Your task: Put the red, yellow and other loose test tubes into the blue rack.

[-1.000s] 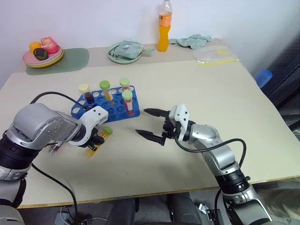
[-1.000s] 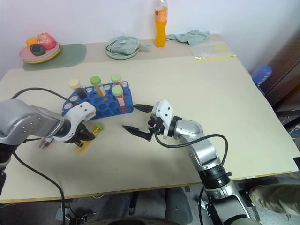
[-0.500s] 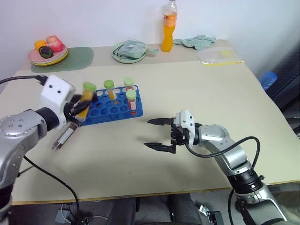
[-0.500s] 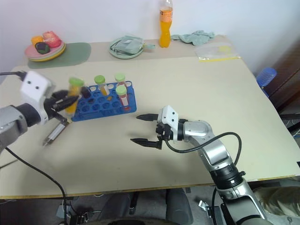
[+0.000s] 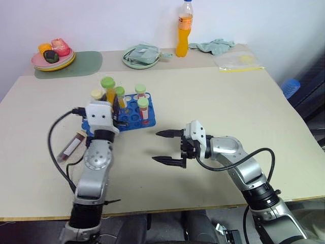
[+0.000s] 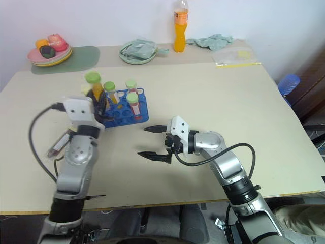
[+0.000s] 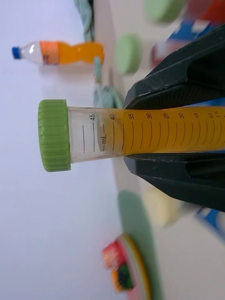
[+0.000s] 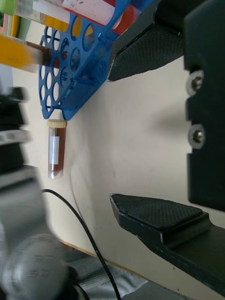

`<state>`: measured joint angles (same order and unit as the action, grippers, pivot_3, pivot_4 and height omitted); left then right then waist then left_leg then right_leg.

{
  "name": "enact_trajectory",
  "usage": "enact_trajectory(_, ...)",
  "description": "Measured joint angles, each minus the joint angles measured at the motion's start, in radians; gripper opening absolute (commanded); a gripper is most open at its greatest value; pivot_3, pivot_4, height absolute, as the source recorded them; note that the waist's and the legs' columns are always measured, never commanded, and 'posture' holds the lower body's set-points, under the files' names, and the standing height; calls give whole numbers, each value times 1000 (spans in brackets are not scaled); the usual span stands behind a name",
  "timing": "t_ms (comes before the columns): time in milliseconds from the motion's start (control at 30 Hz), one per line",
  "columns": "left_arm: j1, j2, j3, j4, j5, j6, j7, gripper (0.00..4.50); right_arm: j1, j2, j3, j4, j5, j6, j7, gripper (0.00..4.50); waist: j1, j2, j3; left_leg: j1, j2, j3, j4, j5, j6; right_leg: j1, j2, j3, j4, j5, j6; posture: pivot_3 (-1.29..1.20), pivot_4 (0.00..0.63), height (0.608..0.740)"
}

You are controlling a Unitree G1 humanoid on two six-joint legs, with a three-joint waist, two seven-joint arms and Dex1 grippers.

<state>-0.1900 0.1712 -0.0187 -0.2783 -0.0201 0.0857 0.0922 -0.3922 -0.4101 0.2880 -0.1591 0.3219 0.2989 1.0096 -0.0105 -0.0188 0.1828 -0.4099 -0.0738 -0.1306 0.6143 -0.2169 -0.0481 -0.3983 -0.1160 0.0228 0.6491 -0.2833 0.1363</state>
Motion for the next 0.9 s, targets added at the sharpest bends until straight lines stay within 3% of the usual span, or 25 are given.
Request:
enact_trajectory(733,-13,-83,5,189,36,-88,-69,724,7,-1,-1,0,-5,-4,-32,4236,1,0,0,0,0,-1,1,0,0,1,0,-1,0,0,0,0,150,740)
enact_trajectory(900,-8,-88,14,195,30,-105,-84,3059,7,-1,-1,0,-5,-4,-35,4236,0,0,0,0,0,-1,1,0,0,1,0,-1,0,0,0,0,150,740)
